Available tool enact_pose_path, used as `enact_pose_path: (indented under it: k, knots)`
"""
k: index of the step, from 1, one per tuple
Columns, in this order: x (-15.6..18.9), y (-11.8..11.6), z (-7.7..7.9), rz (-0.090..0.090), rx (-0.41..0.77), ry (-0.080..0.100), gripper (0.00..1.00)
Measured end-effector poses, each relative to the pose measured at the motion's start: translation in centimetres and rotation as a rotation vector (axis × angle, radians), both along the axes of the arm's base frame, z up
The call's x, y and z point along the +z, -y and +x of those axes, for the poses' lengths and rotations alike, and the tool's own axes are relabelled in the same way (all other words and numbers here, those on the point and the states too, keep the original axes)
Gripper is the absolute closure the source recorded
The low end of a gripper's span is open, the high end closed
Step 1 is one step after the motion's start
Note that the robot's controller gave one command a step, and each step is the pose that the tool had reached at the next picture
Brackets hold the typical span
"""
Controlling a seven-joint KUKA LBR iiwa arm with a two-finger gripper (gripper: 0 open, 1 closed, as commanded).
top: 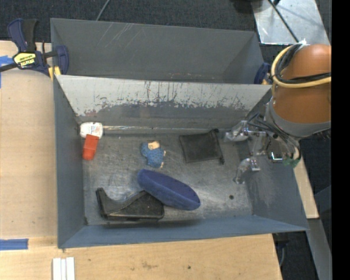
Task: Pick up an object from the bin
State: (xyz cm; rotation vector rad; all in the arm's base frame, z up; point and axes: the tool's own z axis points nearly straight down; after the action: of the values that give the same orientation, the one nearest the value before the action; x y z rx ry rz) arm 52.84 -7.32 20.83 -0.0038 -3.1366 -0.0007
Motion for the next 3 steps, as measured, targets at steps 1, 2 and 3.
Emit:
enact_pose_path:
  k: [1,2,3]
  knots:
    - [-5.5,-5.0,5.3,0.002,0.012,0.008,0.0]
    - [-13.6,-1.7,7.2,0.001,-0.142,0.011,0.0]
    - [-13.0,-1.6,7.8,-0.002,-0.14,0.034,1.0]
